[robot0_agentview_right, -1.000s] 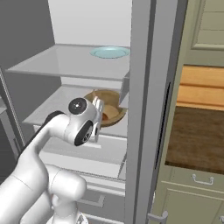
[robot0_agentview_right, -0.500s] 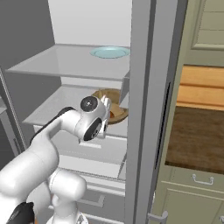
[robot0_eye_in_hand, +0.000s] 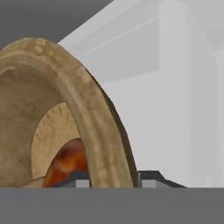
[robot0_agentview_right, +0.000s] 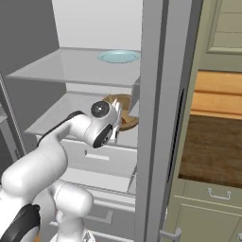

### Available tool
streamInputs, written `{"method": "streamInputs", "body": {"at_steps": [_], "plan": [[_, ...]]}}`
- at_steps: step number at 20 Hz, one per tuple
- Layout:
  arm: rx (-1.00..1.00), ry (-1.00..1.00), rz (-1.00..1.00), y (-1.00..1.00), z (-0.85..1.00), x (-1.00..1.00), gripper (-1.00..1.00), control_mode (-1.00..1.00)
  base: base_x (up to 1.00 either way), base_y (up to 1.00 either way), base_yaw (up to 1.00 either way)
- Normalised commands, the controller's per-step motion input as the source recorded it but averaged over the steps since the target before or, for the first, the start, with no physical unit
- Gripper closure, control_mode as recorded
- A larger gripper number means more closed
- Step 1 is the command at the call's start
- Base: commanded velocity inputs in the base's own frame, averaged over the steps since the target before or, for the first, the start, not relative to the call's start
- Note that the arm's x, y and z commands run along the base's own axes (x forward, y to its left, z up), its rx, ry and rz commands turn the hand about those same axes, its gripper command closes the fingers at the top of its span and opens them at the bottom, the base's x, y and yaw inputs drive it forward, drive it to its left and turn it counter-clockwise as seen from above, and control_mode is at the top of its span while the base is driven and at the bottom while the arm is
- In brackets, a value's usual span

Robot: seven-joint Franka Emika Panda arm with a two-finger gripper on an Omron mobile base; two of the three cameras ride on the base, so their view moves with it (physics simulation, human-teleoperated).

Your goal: Pick the chicken drumstick and sweet potato from their plates and place them in the bowl. Then put the bowl in the fridge.

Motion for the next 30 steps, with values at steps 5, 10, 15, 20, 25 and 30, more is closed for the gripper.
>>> {"method": "streamInputs", "body": {"at_steps": [5,10,15,20,25,30], "plan": [[0.00,-0.22,-0.01,0.05,0.54,-0.07,-1.00,-1.00,0.00,0.00,0.00],[-0.01,-0.33,-0.01,0.23,0.63,-0.38,-1.00,-1.00,0.00,0.00,0.00],[0.06,-0.25,0.00,0.11,0.42,-0.80,-1.00,-1.00,0.00,0.00,0.00],[0.09,-0.24,0.00,0.34,0.84,-1.00,-1.00,-1.00,0.00,0.00,0.00],[-0.10,0.14,0.06,0.56,1.00,-0.80,-1.00,-1.00,0.00,0.00,0.00],[-0.21,0.67,0.13,0.05,0.95,-0.78,-1.00,-1.00,0.00,0.00,0.00]]}}
